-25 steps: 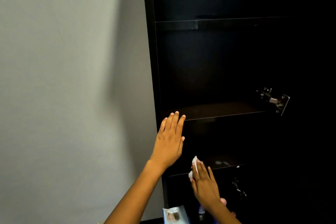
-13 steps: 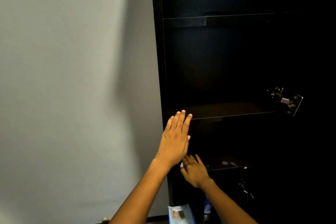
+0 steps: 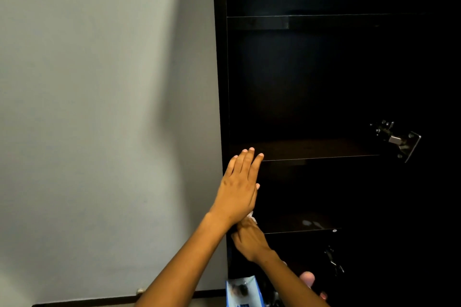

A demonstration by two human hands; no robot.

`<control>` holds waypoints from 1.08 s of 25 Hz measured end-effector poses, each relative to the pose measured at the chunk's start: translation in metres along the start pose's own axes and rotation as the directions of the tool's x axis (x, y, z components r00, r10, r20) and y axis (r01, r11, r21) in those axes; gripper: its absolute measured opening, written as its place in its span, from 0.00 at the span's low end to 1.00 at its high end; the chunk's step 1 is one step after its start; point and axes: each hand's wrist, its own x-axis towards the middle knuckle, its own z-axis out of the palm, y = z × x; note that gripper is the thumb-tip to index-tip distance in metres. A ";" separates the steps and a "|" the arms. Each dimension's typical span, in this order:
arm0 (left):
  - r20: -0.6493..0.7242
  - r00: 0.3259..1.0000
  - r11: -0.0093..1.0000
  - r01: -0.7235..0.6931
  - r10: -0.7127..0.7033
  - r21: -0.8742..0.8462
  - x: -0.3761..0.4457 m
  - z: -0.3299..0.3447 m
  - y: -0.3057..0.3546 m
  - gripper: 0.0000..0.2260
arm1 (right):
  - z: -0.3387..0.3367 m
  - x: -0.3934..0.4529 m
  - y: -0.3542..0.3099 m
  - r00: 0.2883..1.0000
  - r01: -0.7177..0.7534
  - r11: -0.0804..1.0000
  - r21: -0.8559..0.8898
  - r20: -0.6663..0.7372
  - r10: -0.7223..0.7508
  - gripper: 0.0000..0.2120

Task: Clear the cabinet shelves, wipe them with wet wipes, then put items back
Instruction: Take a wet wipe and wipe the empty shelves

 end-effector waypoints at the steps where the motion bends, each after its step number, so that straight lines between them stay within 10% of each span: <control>1: 0.005 1.000 1.000 0.002 -0.002 -0.002 0.000 -0.001 0.000 0.27 | 0.001 0.007 0.001 1.000 0.015 1.000 0.025 0.014 -0.015 0.36; 15: 0.004 1.000 1.000 0.016 -0.016 0.017 0.000 0.002 0.001 0.28 | -0.018 -0.016 0.006 0.999 -0.017 0.957 0.288 0.031 0.008 0.25; 27: 0.005 1.000 0.999 0.004 -0.004 -0.054 -0.001 0.001 0.001 0.28 | -0.020 -0.006 0.061 0.997 0.074 0.980 -0.184 -0.018 -0.078 0.35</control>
